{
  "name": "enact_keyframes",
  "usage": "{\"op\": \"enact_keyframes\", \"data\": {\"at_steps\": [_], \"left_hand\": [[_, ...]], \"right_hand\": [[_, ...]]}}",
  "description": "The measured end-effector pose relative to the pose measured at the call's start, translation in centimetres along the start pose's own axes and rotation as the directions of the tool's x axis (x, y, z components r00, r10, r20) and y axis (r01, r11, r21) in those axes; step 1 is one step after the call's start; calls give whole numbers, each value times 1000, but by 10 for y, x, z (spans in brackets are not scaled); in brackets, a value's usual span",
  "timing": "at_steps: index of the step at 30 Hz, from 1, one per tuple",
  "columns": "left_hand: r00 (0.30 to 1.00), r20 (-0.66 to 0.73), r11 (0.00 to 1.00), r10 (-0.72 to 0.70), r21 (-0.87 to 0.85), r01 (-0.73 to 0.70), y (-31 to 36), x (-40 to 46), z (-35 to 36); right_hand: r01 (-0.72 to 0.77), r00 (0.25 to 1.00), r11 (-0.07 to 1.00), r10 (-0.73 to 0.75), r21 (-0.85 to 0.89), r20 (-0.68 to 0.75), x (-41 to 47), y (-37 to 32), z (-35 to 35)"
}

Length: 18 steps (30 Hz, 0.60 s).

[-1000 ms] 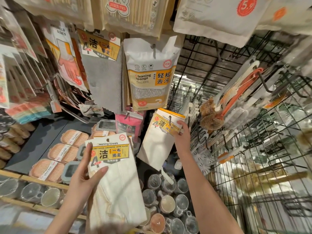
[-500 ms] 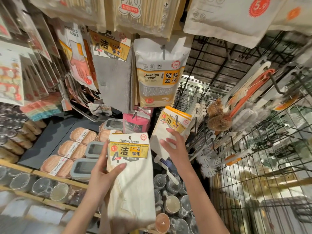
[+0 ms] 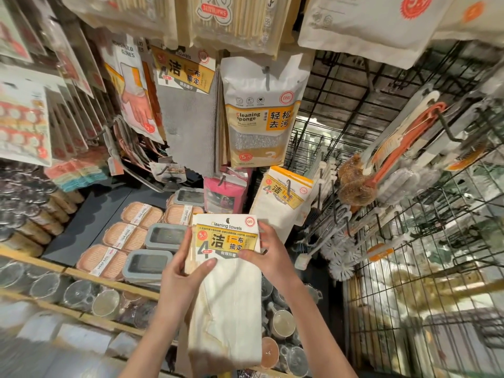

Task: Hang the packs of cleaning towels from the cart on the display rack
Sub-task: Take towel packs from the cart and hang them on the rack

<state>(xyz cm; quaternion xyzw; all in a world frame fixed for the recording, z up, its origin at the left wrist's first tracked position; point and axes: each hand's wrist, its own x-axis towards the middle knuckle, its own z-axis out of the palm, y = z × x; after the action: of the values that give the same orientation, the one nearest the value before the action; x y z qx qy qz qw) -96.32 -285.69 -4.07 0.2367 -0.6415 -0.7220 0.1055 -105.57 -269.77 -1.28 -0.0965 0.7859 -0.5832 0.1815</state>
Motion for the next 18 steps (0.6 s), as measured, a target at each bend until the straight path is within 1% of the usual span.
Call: {"op": "enact_keyframes", "data": {"at_steps": [6,11,13,15,18], "left_hand": [[998,-8,995,-56,-85,55,1,-5,0],[996,-30,992,-80,-96,77,-1,-2,-7],[996,-37,994,-79,-80,75,-3,-1,-8],[996,-45,995,-75,-69,72,-4,0,-8],[997,-40,996,-65,-66,62,-5,0,-8]], "right_hand": [[-39,996,996,46,81,-78,-2,6,-3],[-48,975,964,103,263,-199,-1,10,-15],[2,952,939,103,344,-287,-1,10,-22],[84,932,921,62,379,-358,2,11,-30],[154,926,924,-12,349,-377,7,11,-40]]}}
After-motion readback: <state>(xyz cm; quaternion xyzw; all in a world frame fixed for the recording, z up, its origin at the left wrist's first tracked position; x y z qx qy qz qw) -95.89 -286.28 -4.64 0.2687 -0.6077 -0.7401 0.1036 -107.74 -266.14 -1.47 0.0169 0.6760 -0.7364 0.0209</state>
